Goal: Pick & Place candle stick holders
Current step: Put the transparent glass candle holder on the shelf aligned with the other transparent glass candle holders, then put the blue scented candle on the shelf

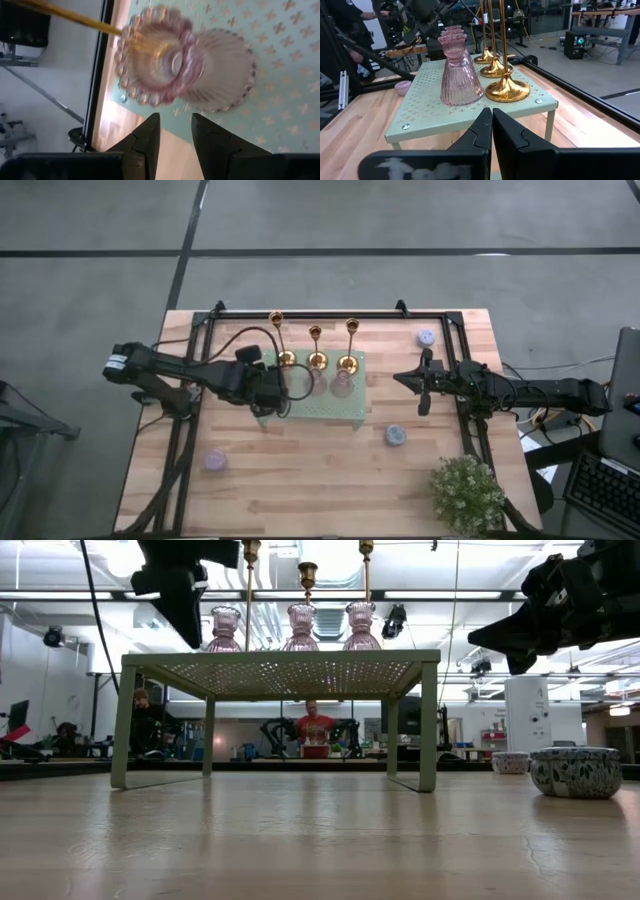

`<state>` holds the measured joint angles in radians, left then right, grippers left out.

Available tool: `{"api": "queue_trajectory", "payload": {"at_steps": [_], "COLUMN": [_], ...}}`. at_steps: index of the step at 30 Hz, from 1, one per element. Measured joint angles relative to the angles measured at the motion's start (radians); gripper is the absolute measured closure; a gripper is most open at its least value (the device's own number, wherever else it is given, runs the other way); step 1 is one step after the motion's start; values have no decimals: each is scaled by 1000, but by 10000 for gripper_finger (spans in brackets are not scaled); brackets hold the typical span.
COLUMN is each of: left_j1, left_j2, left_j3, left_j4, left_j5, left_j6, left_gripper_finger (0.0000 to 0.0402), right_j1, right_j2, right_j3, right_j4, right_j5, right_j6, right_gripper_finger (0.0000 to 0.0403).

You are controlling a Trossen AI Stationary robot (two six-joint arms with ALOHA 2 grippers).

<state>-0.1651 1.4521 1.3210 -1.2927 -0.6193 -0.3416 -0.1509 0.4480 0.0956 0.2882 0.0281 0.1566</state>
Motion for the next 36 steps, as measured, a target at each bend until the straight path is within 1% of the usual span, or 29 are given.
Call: {"api": "queue_trajectory", "payload": {"at_steps": [9, 14, 20, 23, 30, 36], "left_j1": [-8, -8, -8, -17, -61, -150], "left_j2": [0, 0, 0, 0, -23, -71], "left_j3": [42, 44, 42, 42, 52, 49], "left_j4": [68, 116, 110, 73, -9, -25], "left_j5": [0, 0, 0, 0, 13, 94], "left_j6": [35, 68, 70, 69, 0, -98], "left_gripper_finger": [286, 287, 288, 289, 289, 289], "right_j1": [0, 0, 0, 0, 0, 0], "right_j2": [0, 0, 0, 0, 1, 1], "right_j3": [0, 0, 0, 0, 0, 0], "right_j4": [0, 0, 0, 0, 0, 0], "right_j5": [0, 0, 0, 0, 0, 0], "right_j6": [0, 0, 0, 0, 0, 0], "right_gripper_finger": [394, 394, 394, 394, 394, 394]}}
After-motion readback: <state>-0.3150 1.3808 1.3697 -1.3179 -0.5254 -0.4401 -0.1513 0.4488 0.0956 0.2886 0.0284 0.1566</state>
